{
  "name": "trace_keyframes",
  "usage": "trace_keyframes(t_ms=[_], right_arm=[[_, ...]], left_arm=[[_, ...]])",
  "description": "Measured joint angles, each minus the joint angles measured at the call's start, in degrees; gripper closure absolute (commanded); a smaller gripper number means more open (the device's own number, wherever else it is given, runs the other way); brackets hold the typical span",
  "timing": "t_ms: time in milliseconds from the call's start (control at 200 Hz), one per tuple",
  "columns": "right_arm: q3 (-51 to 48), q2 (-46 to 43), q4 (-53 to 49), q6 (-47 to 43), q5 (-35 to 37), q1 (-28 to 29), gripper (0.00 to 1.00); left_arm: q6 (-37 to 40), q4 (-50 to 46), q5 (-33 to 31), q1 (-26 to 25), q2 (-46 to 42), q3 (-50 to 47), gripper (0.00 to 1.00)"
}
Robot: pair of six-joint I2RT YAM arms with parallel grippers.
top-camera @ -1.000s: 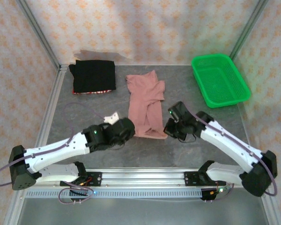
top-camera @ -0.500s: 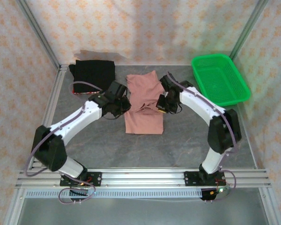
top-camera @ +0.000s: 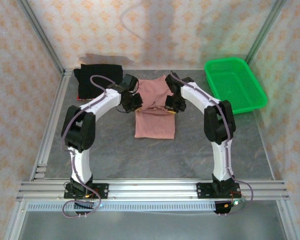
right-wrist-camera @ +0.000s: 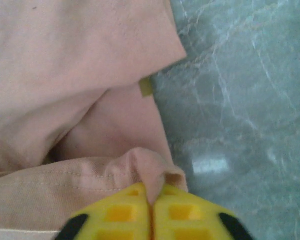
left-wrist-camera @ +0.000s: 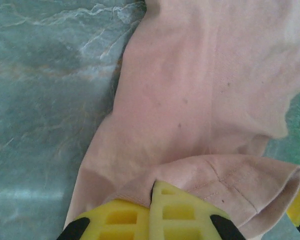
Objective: Fold and stack the t-shirts
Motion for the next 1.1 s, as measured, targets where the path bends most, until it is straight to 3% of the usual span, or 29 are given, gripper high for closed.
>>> trace_keyframes(t_ms=[50,195,315,425,575,731,931,1101], right_arm=[[2.2,2.6,0.0,0.0,0.3,-0.6,0.61],[9.8,8.1,0.8,1.4,-0.3,-3.1,0.41],[14.8,5.9,1.9,0.8,-0.3,-5.6,0.38],[12.1,-3.5,2.8,0.0,-1.9,-6.9,0.4],[-9.6,-25.5,11.4,2.4,-8.5,-6.2,0.45],[-37.1,-40.5,23.6,8.6,-14.4,-4.9,0.38],[-59.6,-43.1,33.9,14.3,-17.6,-3.5,0.37],[-64.6,-42.7,44.5,18.1,-20.4,-1.4,0.37]], left_arm=[[0.3,0.2,0.7,0.4,2.3,1.5,0.65],[0.6,-0.6,2.5,1.6,7.3,8.8,0.41],[0.7,-1.6,2.4,2.8,5.2,14.3,0.3],[1.0,-2.3,2.4,4.4,-4.0,12.8,0.26],[1.2,-1.4,2.8,5.2,-22.3,0.5,0.25],[0.6,-0.1,4.0,1.9,-34.3,-19.8,0.26],[-4.8,6.5,7.3,-3.4,-35.9,-45.0,0.3],[-9.5,15.3,8.9,-3.7,-35.5,-49.9,0.33]])
